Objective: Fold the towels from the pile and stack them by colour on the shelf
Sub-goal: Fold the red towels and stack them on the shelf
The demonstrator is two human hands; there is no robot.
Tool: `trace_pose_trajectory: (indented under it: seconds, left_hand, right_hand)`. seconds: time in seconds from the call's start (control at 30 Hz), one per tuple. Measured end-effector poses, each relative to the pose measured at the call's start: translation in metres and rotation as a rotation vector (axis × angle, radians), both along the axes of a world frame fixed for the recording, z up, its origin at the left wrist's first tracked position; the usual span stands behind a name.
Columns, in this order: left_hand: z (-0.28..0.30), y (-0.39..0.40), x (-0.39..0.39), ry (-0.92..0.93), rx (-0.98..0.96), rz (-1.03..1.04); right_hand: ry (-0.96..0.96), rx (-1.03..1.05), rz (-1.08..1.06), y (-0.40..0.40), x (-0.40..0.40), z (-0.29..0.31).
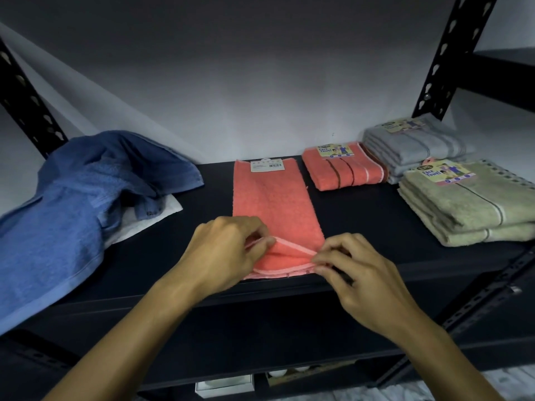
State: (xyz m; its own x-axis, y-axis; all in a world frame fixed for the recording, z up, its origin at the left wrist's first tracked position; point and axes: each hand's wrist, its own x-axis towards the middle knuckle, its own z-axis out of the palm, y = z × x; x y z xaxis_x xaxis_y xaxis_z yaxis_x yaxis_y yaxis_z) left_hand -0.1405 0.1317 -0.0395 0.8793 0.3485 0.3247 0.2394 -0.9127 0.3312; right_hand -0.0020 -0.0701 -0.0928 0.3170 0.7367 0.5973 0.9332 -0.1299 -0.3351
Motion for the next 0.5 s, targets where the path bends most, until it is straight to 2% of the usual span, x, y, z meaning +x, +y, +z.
trace_pose_trajectory:
  seconds: [0.17,0.33,0.5]
  left_hand:
    - [-0.017,0.005,-0.031,0.026,0.022,-0.22]
    - [-0.035,0.011,-0.051,-0.015,0.151,-0.207]
    - [-0.049,0.015,-0.042,0.097,0.262,-0.179]
  right_hand:
    - [-0.098,-0.058,0.03,-0.006,0.001,-0.01]
    - [-0.061,-0.056,0.044,-0.005,0.005,-0.005]
    - [-0.125,-0.38,0.097,0.01,0.018,-0.007]
